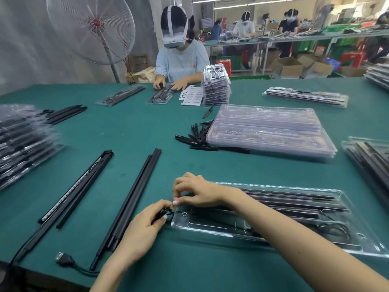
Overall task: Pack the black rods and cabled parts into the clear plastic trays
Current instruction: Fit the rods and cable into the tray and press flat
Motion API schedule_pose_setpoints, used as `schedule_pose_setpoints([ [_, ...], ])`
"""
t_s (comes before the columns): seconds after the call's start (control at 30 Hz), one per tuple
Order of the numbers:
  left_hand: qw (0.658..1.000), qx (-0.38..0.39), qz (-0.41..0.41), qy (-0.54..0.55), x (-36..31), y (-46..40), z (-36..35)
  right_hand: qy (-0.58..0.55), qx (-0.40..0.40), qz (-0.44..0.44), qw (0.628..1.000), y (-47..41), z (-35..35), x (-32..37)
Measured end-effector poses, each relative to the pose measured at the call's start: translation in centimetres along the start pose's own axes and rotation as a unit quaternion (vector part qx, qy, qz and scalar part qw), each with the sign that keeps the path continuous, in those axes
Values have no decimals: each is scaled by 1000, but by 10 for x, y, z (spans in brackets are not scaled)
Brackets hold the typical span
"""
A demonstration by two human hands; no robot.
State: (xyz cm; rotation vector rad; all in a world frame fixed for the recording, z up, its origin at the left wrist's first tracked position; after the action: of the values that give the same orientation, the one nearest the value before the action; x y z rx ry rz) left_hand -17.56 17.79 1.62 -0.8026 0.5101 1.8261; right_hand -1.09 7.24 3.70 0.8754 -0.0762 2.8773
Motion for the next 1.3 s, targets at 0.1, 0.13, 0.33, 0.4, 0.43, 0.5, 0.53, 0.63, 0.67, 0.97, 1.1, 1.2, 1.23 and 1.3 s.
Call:
schedule_pose_setpoints([
  [0.1, 1000, 7, 8, 19, 1, 0, -1, -8, -30, -1, 1000, 0, -3, 0],
  [0.13, 1000, 11, 9, 20, 0, 0, -1, -2, -36, -1, 999, 1, -5, -1],
  [0.33, 999, 41, 12, 31, 0, 5, 2, 55, -75, 15, 996, 5, -13, 0],
  [0.4, 998, 50, 10, 25, -2, 6, 2, 68, -100, 23, 992, 6, -14, -1],
  [0.43, 998, 52, 9, 18, -3, 6, 2, 72, -108, 25, 991, 6, -14, -1],
  [0.5, 999, 51, 4, 1, -3, 6, 1, 75, -109, 27, 991, 6, -14, -1],
  [0.53, 999, 49, 1, -10, -2, 6, 1, 75, -104, 25, 991, 6, -14, 0],
  [0.63, 999, 33, -8, -23, -1, 9, -1, 66, -65, 19, 996, 6, -11, 1],
  [0.67, 999, 29, -11, -13, -2, 10, -2, 67, -46, 20, 996, 6, -10, 2],
  [0.97, 995, 5, 14, 96, -3, 19, -2, 50, -24, 39, 998, 5, -12, 13],
  [1.1, 996, 17, 18, 83, -1, 18, -1, 86, -85, 43, 992, 8, -12, 10],
  [1.2, 995, 26, 18, 91, -2, 18, -2, 162, -85, 71, 981, 9, -17, 12],
  [1.23, 995, 24, 19, 100, -3, 18, -2, 174, -80, 73, 979, 8, -18, 12],
  [1.3, 994, 16, 22, 105, -4, 19, -3, 186, -66, 67, 978, 6, -20, 13],
])
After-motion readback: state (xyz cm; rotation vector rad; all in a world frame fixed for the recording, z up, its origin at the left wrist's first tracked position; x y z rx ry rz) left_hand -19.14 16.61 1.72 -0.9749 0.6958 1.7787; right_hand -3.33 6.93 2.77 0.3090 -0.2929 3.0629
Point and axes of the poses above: each hand's wrist, its own y-axis away from the middle knuckle, its own z-axis out of the back of the hand, x = y × z, the point moved 1 cm from there along -y, towards the middle knuckle, and after that the axes turned 1 degree about y, right-handed, at the moved point
